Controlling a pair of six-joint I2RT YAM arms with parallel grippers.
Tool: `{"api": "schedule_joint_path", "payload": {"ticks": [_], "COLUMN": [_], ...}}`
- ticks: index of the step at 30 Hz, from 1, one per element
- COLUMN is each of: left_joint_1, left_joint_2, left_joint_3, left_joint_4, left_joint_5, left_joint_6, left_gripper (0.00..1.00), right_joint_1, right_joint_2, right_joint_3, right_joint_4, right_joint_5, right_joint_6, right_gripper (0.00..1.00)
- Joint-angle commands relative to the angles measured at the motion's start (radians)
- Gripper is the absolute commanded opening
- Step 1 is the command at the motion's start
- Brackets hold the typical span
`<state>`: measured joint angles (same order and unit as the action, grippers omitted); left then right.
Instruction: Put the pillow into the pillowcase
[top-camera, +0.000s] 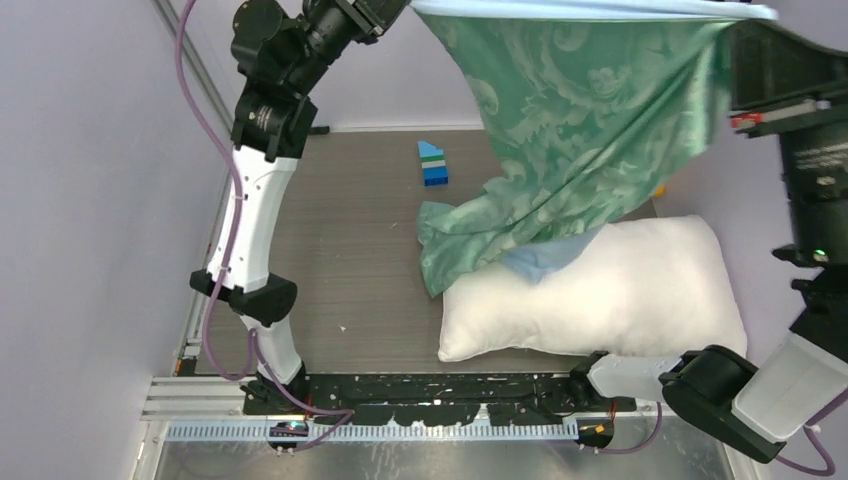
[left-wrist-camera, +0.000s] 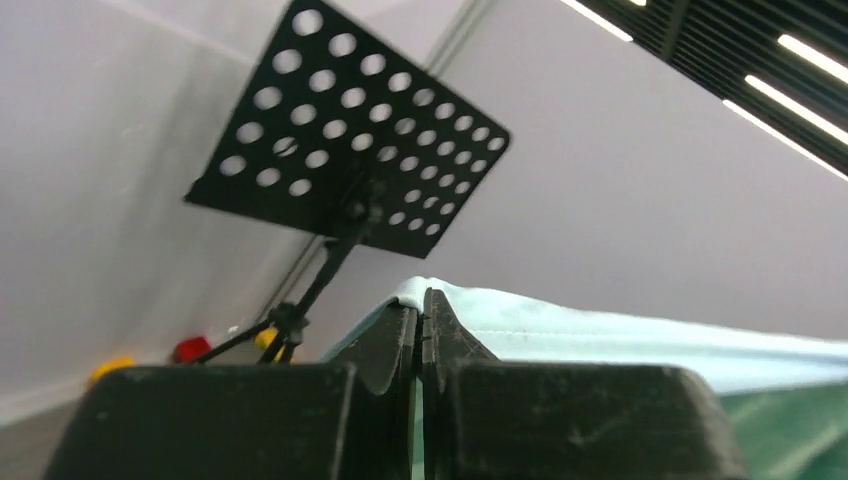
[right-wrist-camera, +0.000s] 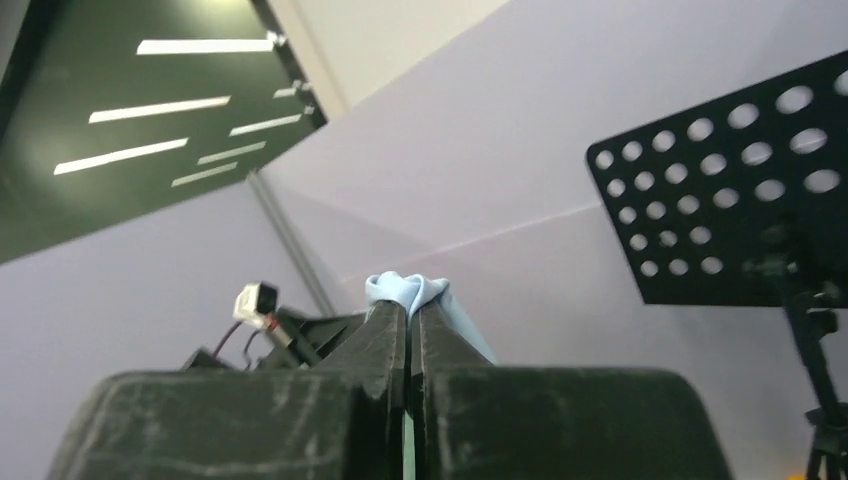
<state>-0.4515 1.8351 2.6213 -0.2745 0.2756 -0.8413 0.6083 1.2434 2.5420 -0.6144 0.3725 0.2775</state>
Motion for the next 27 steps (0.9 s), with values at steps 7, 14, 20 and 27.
{"api": "schedule_joint_path", "payload": {"ticks": [7,14,20,27], "left_joint_1": [0.416,0.576,0.52,0.476], "left_joint_2": [0.056,0.196,0.248,0.101], "left_joint_3": [-0.18,-0.23,-0.18,-0.274], "left_joint_4": [-0.454,-0.528,-0.561,-0.567], "left_joint_5": [-0.258,-0.281,-0.247,-0.268], "left_joint_6": [0.003,0.116,0.23,0.309], "left_gripper": [0.0,0.0,0.11,0.82], "right_joint_1": [-0.007,0.185,0.238,0.235], "right_joint_2": [0.145,0.417,0.629,0.8], "right_joint_3": [-0.399,-0.494,-0.488,-0.47], "right_joint_4": [0.173,0.277,0.376,0.423], "right_joint_5": [-0.46,-0.501,-0.578,-0.649], "right_joint_6": [0.36,0.43,0.537,0.603], "right_gripper": [0.0,0.0,0.0,0.0]}}
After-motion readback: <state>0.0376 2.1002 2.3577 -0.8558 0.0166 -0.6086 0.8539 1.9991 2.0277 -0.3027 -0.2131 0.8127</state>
